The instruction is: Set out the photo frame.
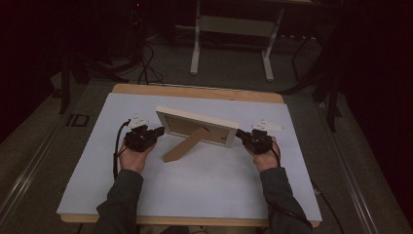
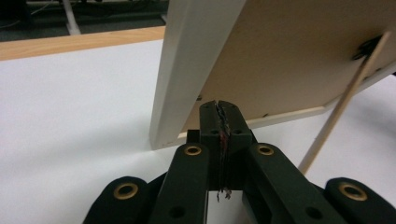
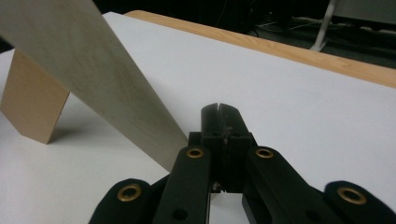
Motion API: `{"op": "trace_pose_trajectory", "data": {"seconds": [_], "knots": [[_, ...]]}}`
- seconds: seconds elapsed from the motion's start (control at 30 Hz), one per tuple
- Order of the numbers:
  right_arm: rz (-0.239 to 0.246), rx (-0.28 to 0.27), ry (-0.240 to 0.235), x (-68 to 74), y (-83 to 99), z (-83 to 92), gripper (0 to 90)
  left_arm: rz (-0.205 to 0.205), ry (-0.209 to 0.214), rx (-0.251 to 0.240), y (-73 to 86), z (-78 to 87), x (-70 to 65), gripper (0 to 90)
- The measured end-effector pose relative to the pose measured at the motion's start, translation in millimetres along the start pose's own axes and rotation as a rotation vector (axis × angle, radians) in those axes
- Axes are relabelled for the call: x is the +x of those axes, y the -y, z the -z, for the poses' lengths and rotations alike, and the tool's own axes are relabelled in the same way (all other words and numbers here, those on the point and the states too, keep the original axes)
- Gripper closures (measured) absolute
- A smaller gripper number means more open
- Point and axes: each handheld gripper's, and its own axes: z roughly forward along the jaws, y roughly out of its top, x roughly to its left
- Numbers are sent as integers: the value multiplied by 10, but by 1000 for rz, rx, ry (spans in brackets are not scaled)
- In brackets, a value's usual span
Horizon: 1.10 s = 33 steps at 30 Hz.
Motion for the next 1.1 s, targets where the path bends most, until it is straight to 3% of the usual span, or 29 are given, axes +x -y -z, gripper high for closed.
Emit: {"op": "trace_pose_trajectory", "data": {"seconds": [0.33,1.1], "knots": [[-13,17,-21,-6,14,-62,900,29,-12,28,10,-102,49,900],[-38,31,-43,-70,-31,-143,900,50,-30,16,-36,-163,84,900]]}}
